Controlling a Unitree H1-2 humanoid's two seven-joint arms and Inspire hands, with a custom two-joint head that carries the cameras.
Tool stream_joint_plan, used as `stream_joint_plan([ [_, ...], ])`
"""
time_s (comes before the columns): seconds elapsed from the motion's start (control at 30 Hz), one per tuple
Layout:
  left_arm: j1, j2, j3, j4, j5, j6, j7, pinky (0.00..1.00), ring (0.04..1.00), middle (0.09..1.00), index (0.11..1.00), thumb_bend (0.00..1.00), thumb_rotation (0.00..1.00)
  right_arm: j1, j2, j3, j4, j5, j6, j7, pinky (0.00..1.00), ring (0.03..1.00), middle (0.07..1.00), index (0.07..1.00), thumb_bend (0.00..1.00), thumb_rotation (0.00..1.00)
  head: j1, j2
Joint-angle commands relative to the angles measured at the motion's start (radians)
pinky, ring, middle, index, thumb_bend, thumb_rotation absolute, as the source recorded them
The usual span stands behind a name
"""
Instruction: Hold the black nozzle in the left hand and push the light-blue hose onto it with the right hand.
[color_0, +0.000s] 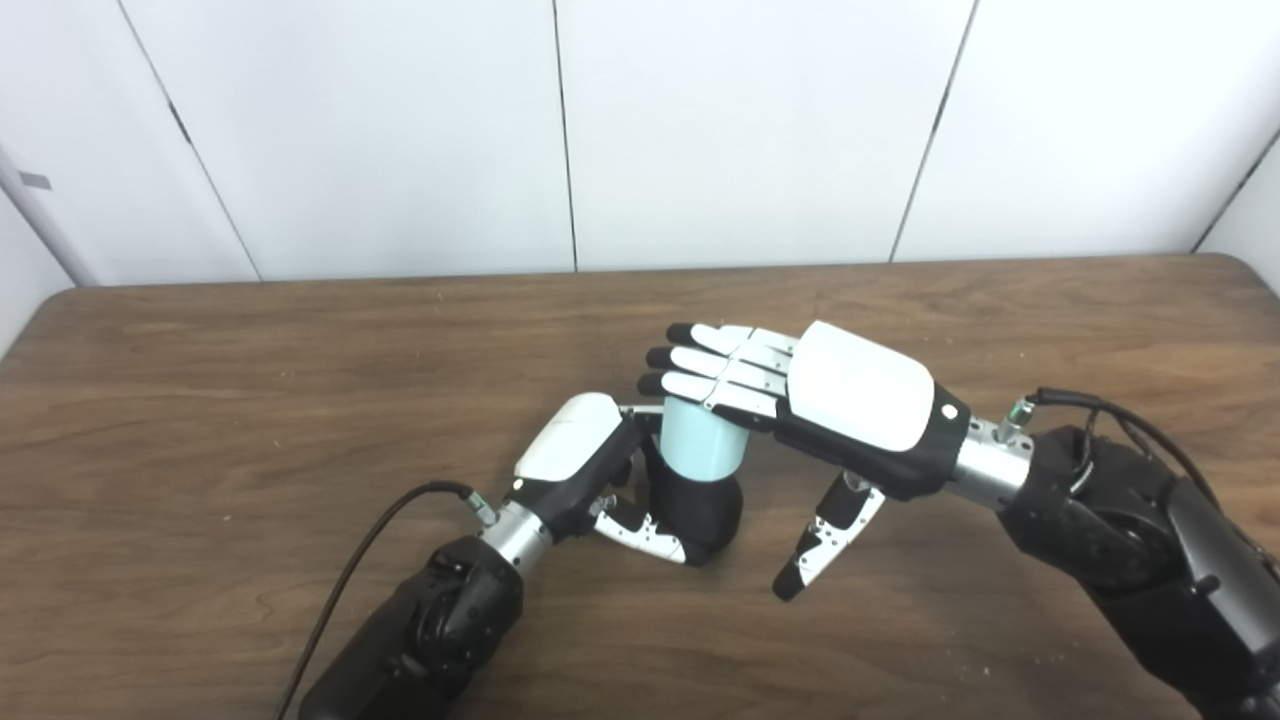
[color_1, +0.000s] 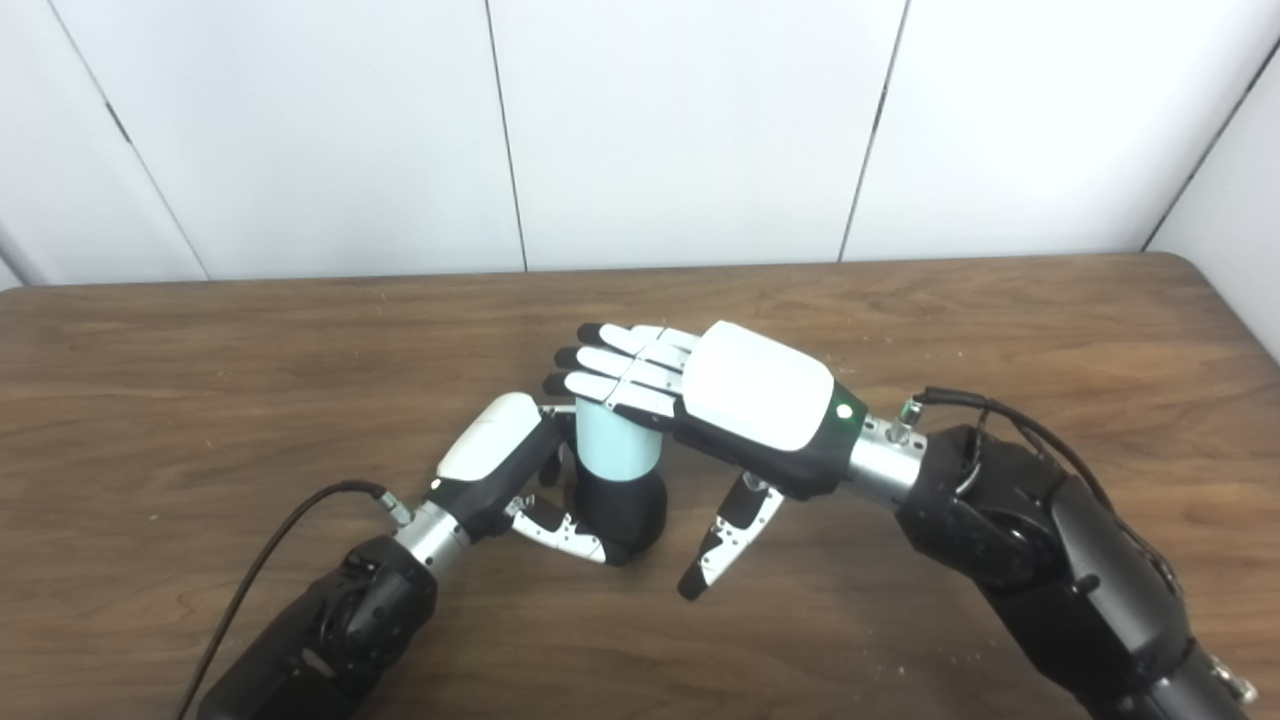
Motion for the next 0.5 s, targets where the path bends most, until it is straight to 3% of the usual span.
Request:
stream_joint_plan([
  [0.0,0.06,0.049,-0.032,0.065,0.078,0.103,-0.115,0.39,0.383,0.44,0.488,0.52,0.08,-0.018,-0.032,0.02,-0.015,0.012,-0.015,0.035,0.92,0.986,0.968,0.955,0.85,0.42,0.0,0.001],
  [0.47,0.06,0.051,-0.034,0.064,0.085,0.101,-0.114,0.4,0.394,0.447,0.487,0.52,0.08,-0.038,-0.09,0.099,-0.022,-0.053,-0.016,-0.123,1.0,1.0,0.966,0.94,0.86,0.48,0.0,0.002],
])
